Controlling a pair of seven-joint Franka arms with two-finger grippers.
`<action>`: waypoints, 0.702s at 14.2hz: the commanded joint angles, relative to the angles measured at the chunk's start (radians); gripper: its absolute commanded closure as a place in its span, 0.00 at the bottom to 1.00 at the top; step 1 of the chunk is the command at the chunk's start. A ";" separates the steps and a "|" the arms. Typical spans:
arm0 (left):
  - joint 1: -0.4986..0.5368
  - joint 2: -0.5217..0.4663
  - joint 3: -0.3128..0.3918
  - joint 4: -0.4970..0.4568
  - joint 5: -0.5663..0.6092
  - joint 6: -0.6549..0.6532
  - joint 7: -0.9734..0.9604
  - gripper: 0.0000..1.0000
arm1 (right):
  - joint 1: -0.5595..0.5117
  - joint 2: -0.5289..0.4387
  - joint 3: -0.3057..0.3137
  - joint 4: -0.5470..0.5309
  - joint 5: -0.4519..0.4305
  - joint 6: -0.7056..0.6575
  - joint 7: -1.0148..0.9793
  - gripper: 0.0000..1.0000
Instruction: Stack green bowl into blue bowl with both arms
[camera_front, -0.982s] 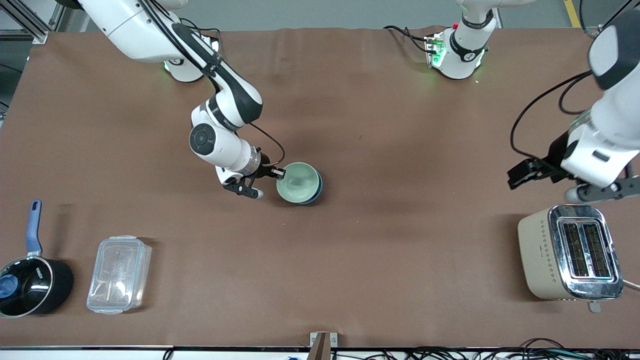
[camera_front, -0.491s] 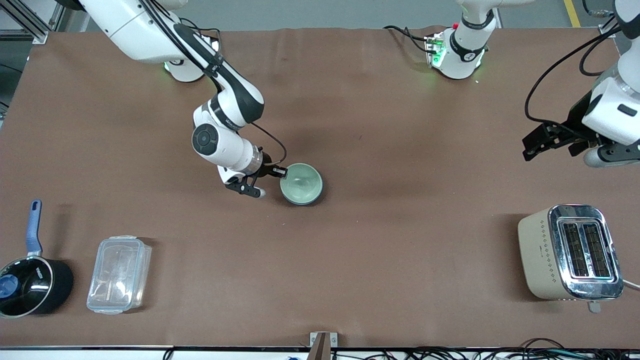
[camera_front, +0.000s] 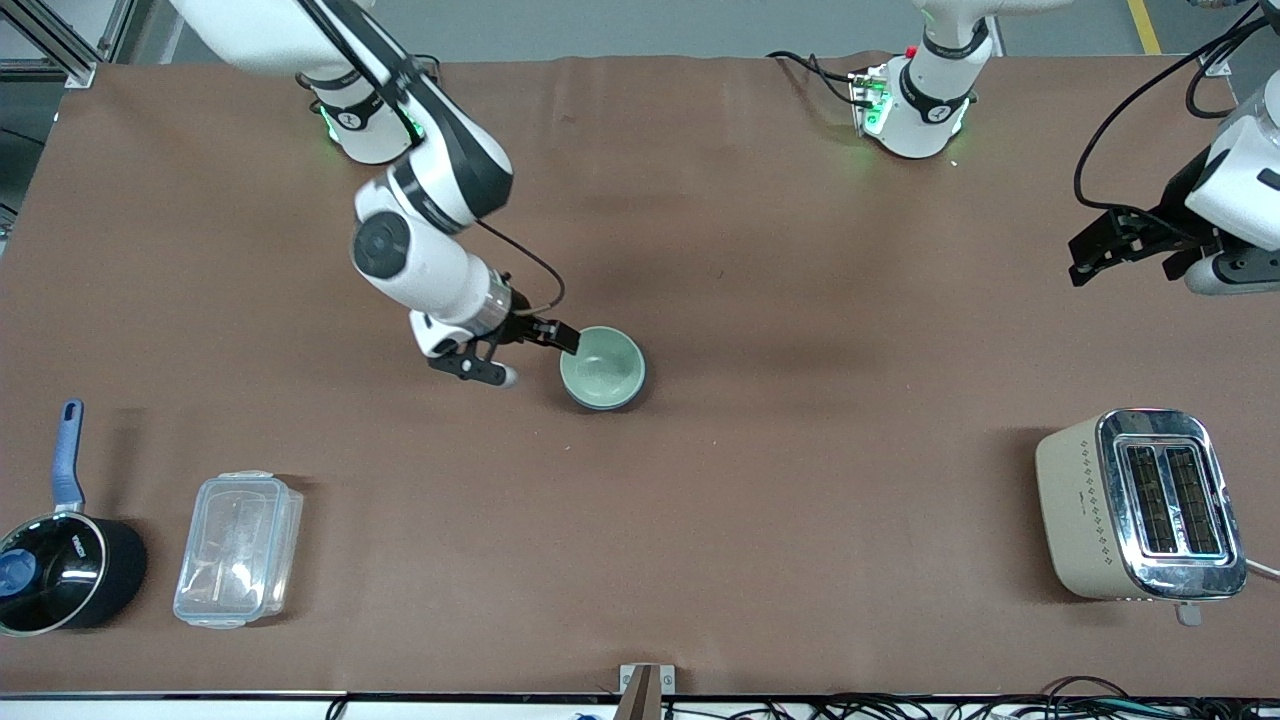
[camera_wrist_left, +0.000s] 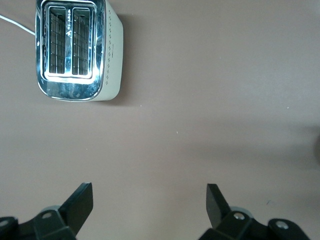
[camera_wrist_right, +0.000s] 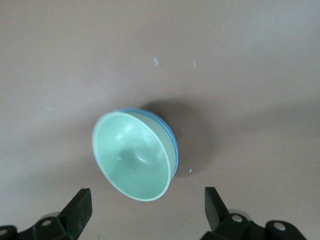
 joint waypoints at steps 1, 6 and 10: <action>-0.006 -0.034 0.010 -0.024 -0.004 -0.003 0.014 0.00 | -0.030 -0.142 -0.085 0.056 -0.024 -0.186 -0.081 0.00; 0.000 -0.049 0.014 -0.021 -0.033 -0.029 0.014 0.00 | -0.033 -0.191 -0.294 0.251 -0.165 -0.452 -0.252 0.00; 0.022 -0.059 0.016 -0.026 -0.073 -0.032 0.072 0.00 | -0.050 -0.293 -0.433 0.282 -0.165 -0.573 -0.430 0.00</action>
